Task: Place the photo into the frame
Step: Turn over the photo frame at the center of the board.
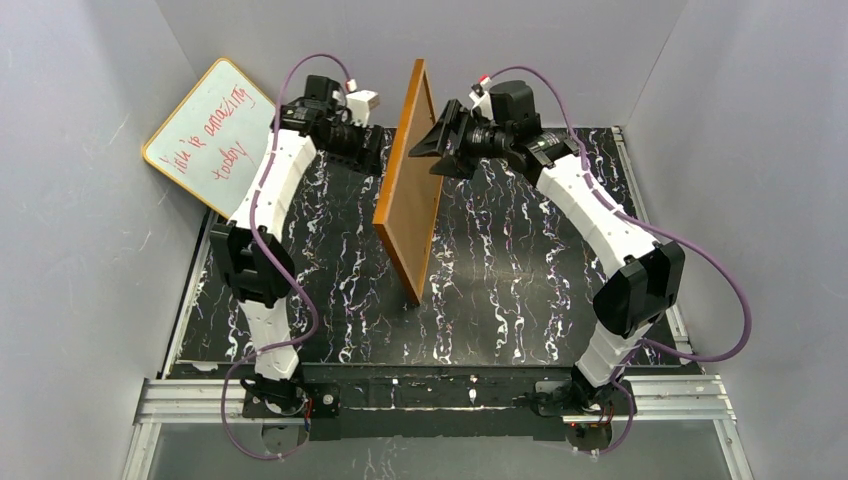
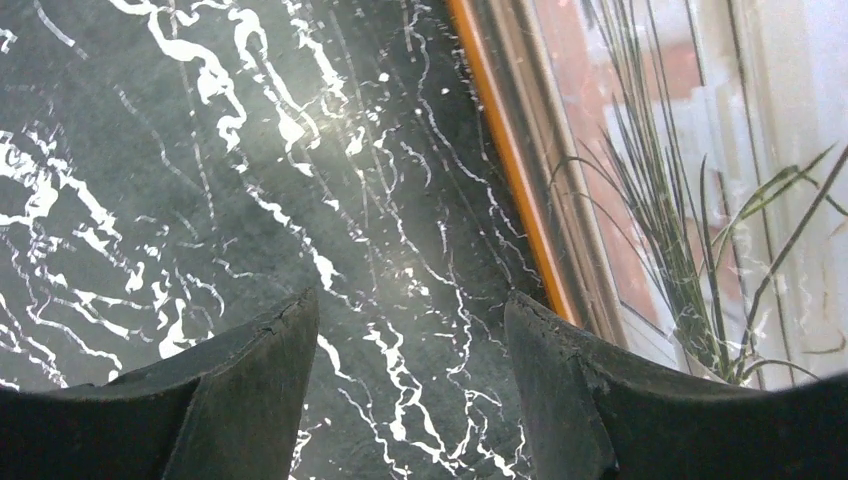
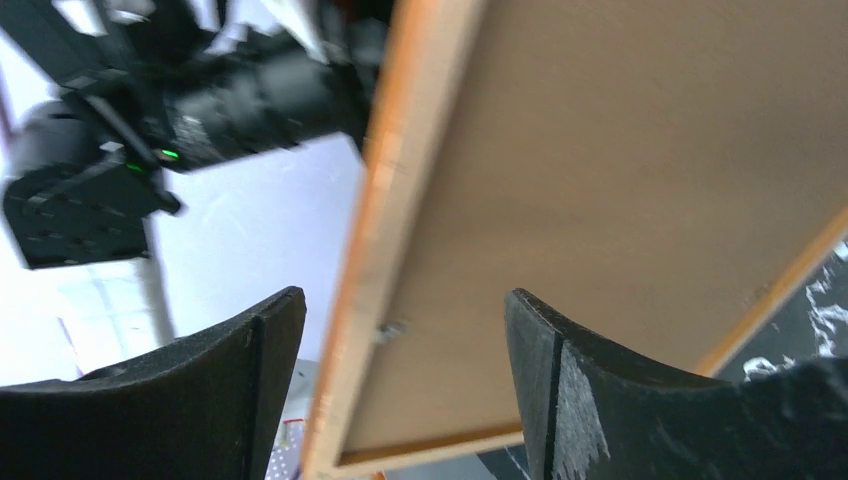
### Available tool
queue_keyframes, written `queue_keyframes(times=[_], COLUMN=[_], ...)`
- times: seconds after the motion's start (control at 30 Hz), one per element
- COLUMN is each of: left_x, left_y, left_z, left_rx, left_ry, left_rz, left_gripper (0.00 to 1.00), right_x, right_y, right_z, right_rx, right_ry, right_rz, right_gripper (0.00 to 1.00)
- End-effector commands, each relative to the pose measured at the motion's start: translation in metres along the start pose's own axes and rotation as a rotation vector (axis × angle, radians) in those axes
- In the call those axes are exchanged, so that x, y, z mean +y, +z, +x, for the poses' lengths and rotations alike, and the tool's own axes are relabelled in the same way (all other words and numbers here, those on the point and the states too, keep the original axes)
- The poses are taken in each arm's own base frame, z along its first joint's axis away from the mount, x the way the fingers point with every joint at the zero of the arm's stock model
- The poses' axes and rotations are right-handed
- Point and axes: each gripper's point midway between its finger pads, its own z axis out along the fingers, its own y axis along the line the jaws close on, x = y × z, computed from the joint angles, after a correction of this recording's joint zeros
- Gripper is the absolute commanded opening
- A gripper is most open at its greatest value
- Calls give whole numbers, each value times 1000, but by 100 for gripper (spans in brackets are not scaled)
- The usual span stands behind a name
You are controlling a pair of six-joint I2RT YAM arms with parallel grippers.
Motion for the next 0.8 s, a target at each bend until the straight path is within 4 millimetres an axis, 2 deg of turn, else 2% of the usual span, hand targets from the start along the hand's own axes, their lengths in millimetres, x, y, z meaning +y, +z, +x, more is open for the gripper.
queue_keyframes(times=[0.0, 0.1, 0.27, 0.4, 0.6, 0.77], left_x=[-12, -30, -54, -60, -70, -84], left_y=[-26, -20, -18, -20, -18, -13], left_z=[-1, -4, -21, -31, -34, -36], left_rx=[-61, -73, -98, -111, -111, -104], left_ry=[-22, -30, 10, 35, 73, 94], left_rz=[86, 160, 206, 197, 198, 222], left_gripper=[67, 66, 66, 65, 65, 65], right_x=[-10, -14, -7, -11, 0, -2], right_y=[-6, -5, -11, -18, -43, -47], right_z=[13, 12, 2, -3, -16, -16], right_rx=[36, 28, -12, -30, -113, -105], right_ry=[-17, -23, -48, -8, -2, -7], right_rz=[21, 39, 28, 15, -20, 7], right_gripper=[82, 87, 93, 98, 98, 98])
